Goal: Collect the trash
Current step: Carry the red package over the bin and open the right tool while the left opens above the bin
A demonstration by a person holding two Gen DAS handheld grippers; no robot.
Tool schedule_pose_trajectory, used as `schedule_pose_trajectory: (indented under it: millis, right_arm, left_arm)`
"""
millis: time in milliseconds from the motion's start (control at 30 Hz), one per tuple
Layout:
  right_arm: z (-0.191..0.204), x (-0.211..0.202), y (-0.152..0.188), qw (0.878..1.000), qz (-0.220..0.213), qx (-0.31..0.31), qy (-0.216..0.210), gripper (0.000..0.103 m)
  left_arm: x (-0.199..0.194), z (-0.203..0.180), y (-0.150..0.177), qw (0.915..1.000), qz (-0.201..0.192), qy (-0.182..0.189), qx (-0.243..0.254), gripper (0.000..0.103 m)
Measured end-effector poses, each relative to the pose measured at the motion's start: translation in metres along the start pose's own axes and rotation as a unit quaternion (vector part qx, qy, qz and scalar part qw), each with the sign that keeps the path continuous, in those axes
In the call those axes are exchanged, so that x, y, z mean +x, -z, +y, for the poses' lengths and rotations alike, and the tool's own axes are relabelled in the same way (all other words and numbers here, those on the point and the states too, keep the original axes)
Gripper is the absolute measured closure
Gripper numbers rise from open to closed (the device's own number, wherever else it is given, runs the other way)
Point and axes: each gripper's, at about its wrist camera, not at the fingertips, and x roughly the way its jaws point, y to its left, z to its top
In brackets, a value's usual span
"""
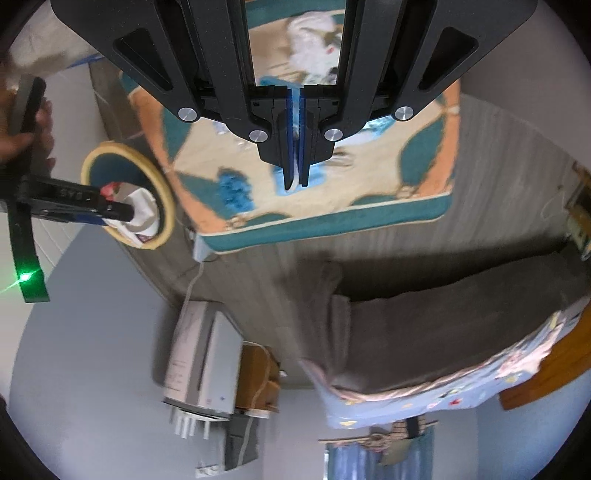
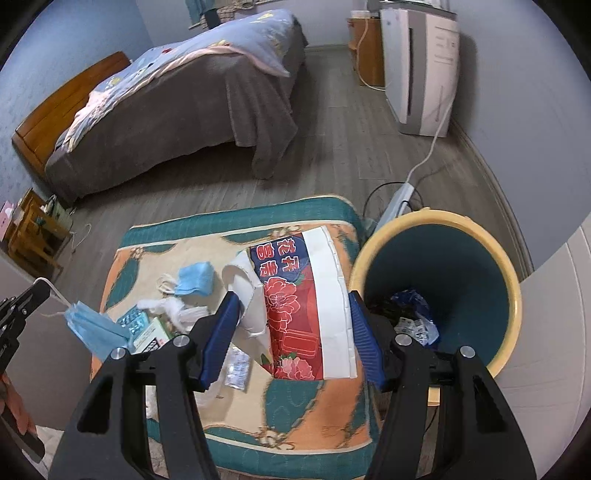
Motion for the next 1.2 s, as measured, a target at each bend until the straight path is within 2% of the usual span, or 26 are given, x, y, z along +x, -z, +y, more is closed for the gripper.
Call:
schedule_pose_trajectory:
  millis: [200, 400, 733, 967, 1200]
  right_arm:
    - [-0.037, -0.002, -0.003, 0.999, -0.005, 0.030, 0.010, 0.044]
    - [-0.078, 0.001, 0.001, 0.997, -0.001, 0.059, 0.040, 0.044]
    - [-0.143, 0.007, 0.006, 0.992, 0.006, 0.098, 0.076, 0.044]
    - [-0.189, 0.027, 0.017, 0.984, 0.037, 0.139, 0.108, 0.044]
    - [-0.210, 0.044, 0.024, 0.976, 0.067, 0.181, 0.098, 0.043]
  left_arm:
    - [0.018, -0.050, -0.012, 0.9990, 0.008, 0.031, 0.032, 0.100]
    - [0.039, -0.102, -0.025, 0.9957, 0.019, 0.069, 0.059, 0.100]
    - [0.077, -0.170, -0.034, 0.9890, 0.038, 0.100, 0.102, 0.100]
    - [0.097, -0.212, -0.040, 0.9828, 0.035, 0.117, 0.139, 0.100]
    - [0.117, -0.241, -0.043, 0.9787, 0.041, 0.139, 0.145, 0.100]
